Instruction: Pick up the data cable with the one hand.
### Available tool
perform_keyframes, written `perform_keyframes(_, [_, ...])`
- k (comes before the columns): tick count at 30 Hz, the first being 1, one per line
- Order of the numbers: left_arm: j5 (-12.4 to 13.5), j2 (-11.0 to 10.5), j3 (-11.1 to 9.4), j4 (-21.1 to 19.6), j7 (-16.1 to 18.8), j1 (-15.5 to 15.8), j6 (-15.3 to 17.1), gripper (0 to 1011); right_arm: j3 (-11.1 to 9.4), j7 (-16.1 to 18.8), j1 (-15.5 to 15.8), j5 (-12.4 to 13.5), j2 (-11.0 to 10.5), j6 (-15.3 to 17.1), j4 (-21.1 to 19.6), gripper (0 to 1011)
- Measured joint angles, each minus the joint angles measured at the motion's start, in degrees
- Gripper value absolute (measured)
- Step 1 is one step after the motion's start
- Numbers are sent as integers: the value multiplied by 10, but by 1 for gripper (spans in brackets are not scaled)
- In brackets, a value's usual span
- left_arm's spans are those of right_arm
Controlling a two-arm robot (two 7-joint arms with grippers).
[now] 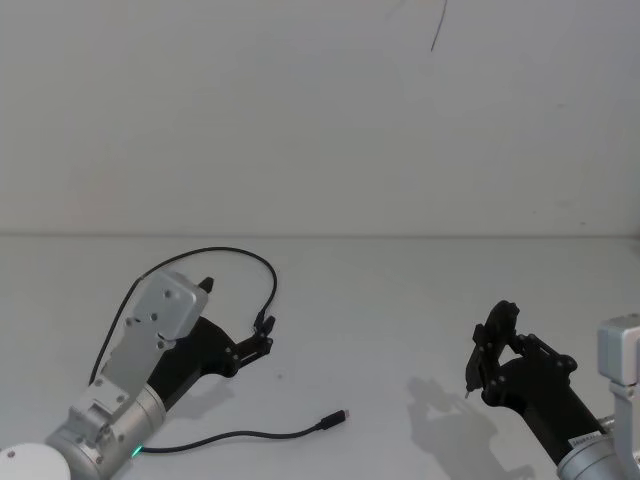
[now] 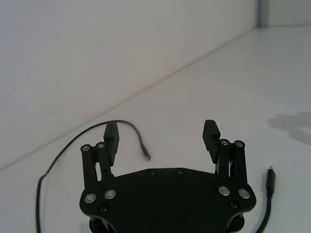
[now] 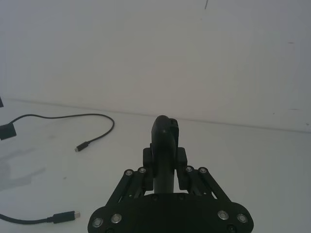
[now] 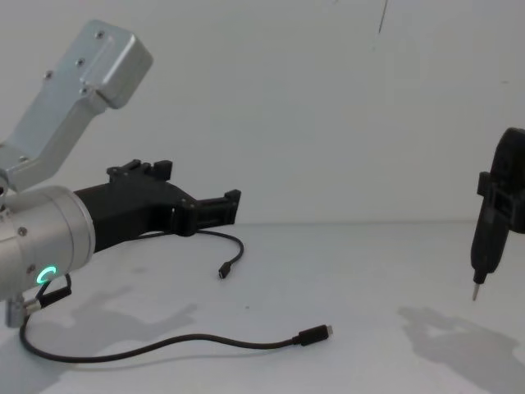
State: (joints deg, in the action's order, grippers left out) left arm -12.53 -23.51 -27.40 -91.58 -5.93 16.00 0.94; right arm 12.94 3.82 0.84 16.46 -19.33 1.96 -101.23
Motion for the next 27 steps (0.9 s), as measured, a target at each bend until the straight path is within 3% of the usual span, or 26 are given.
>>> perform_keyframes(9, [9,15,13,-14,47,-22,-1,1000,0,0,0,0,0,0,0,263])
perform_keyframes(27, [11,16,14,-16,53,-24,-2,1001,0,0,0,0,0,0,0,263])
